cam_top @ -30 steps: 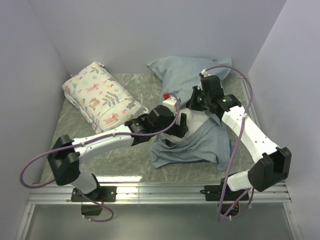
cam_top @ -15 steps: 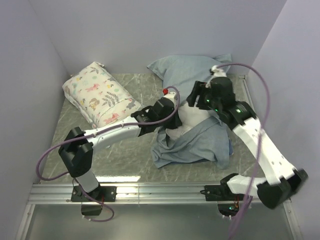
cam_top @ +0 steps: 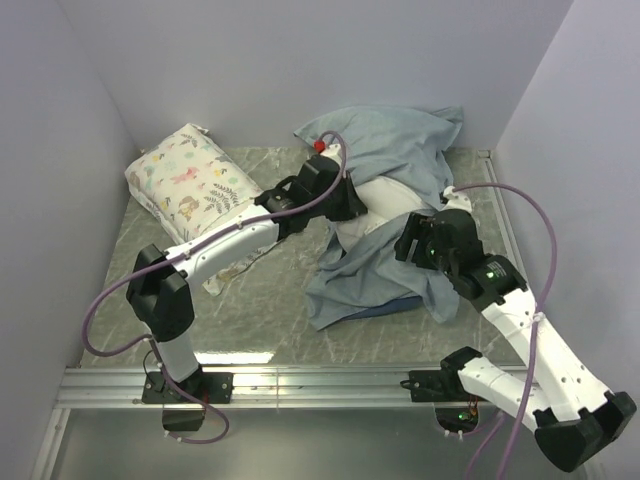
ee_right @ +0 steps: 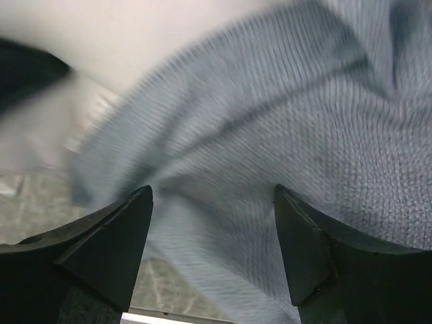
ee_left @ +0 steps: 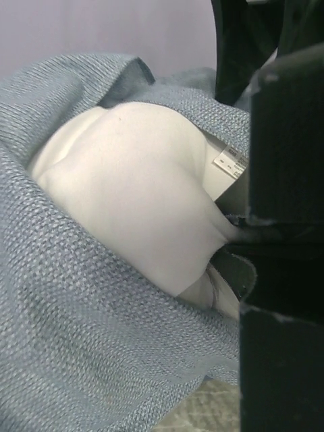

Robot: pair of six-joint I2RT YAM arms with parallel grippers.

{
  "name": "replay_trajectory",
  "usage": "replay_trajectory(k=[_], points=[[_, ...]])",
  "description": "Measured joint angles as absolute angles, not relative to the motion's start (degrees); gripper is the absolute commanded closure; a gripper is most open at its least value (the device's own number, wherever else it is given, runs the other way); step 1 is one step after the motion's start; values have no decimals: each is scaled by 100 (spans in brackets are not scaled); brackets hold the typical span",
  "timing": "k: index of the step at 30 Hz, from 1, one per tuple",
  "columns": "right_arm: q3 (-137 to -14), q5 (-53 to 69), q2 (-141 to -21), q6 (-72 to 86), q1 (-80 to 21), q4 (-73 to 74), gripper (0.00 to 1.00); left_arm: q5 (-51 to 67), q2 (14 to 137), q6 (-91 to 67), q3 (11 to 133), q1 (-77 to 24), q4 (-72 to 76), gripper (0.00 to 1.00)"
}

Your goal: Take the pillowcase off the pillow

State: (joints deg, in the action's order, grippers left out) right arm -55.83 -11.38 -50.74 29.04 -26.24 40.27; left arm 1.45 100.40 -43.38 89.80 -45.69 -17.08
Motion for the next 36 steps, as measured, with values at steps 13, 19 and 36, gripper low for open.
replay_trajectory(k=[13, 19, 36], points=[[-5419, -1411, -4866, 3041, -2648, 3999, 100, 683, 10036, -4316, 9456, -3548, -2163, 100], [-5354, -1531, -4803, 3044, -2648, 3990, 100, 976, 9996, -4318, 9463, -2746, -2224, 100], [-4418, -1358, -4952, 3170, -2091, 3291, 67, 1671, 9992, -4421, 9861, -1868, -2475, 100]])
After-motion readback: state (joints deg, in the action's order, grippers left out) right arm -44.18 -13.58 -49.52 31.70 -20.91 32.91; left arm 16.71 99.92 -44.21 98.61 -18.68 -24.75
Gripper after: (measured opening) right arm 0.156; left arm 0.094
